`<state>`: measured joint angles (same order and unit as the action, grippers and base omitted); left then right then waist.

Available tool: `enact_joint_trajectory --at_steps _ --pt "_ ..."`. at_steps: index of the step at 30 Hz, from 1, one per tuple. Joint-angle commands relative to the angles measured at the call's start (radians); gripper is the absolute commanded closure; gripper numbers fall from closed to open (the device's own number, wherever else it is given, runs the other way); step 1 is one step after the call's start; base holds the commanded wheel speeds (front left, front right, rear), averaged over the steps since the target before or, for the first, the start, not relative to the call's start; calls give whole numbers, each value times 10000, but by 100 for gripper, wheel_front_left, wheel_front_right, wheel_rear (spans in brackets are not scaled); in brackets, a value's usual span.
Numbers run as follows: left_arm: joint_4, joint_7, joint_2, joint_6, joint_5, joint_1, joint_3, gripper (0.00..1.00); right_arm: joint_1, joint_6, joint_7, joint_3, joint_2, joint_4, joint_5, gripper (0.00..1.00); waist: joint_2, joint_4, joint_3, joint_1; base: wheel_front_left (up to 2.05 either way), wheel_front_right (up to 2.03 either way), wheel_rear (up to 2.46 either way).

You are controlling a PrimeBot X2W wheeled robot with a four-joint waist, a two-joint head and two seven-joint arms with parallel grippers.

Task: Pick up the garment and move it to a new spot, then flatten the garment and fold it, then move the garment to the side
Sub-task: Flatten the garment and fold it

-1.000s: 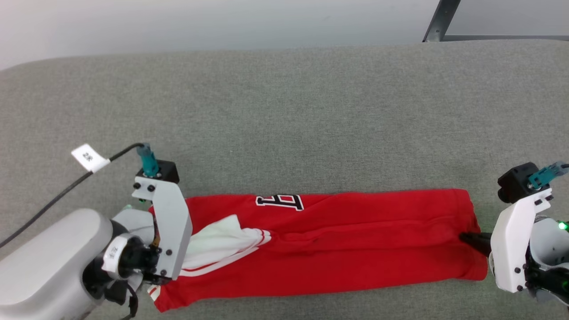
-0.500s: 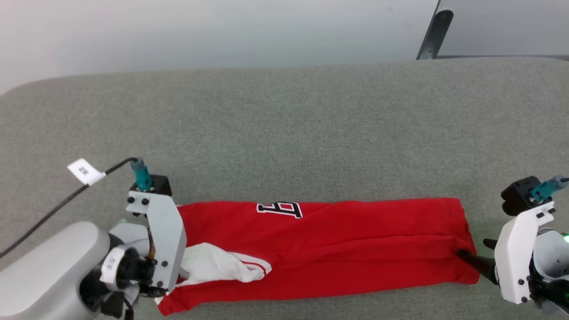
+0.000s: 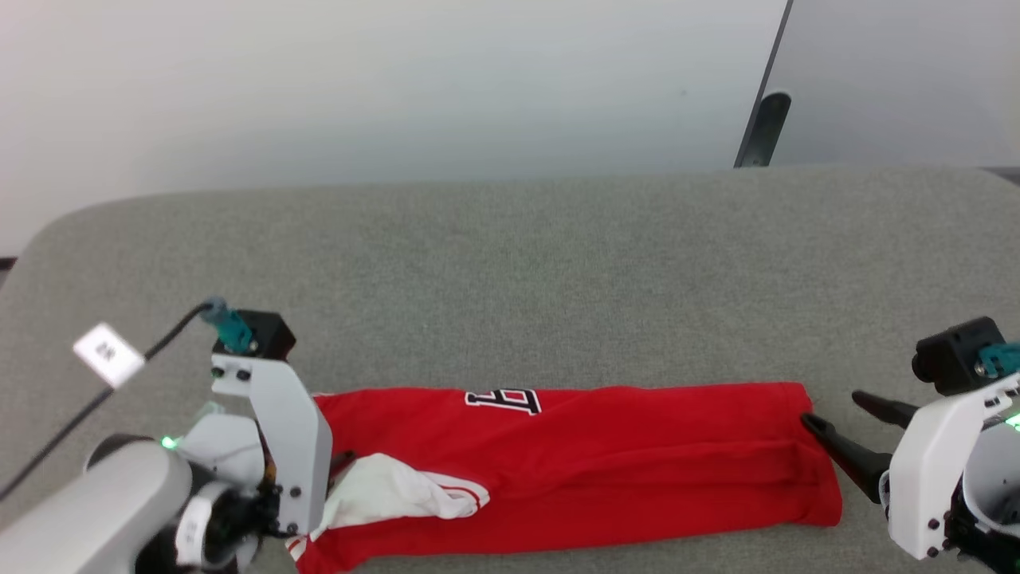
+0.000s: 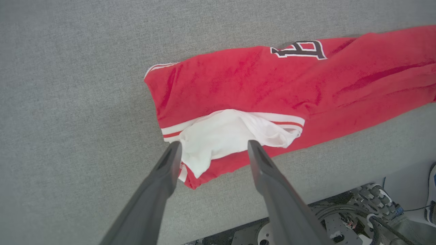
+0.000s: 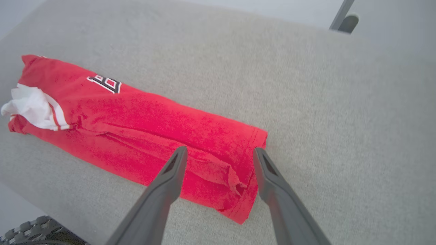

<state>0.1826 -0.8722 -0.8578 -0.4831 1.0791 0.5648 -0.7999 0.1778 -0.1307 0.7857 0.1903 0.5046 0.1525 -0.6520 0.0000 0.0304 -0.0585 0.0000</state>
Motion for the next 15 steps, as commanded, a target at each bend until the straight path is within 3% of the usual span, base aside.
enact_joint_trajectory --at_steps 1,8,10,11,15 --pt "12 306 45 106 -61 -288 81 0 -194 0 -339 -4 44 135 172 0 0 24 295 0 0 0 0" --pt "-322 3830 368 1124 -602 -1528 687 0 -997 0 -3718 -420 -250 148 1311 0 0 16 712 0 0 0 0" --pt "-368 4325 404 1336 -750 -1657 724 0 -1108 0 -4042 -462 -321 89 1420 0 0 6 735 0 0 0 0" --pt "-552 5378 530 1762 -1056 -1858 788 0 -1295 0 -4615 -631 -406 -48 1600 0 0 -47 788 0 0 0 0" --pt "-1166 7207 811 2287 -1466 -2339 939 0 -1736 0 -5146 -868 -606 -353 1789 0 0 -223 904 0 0 0 0"
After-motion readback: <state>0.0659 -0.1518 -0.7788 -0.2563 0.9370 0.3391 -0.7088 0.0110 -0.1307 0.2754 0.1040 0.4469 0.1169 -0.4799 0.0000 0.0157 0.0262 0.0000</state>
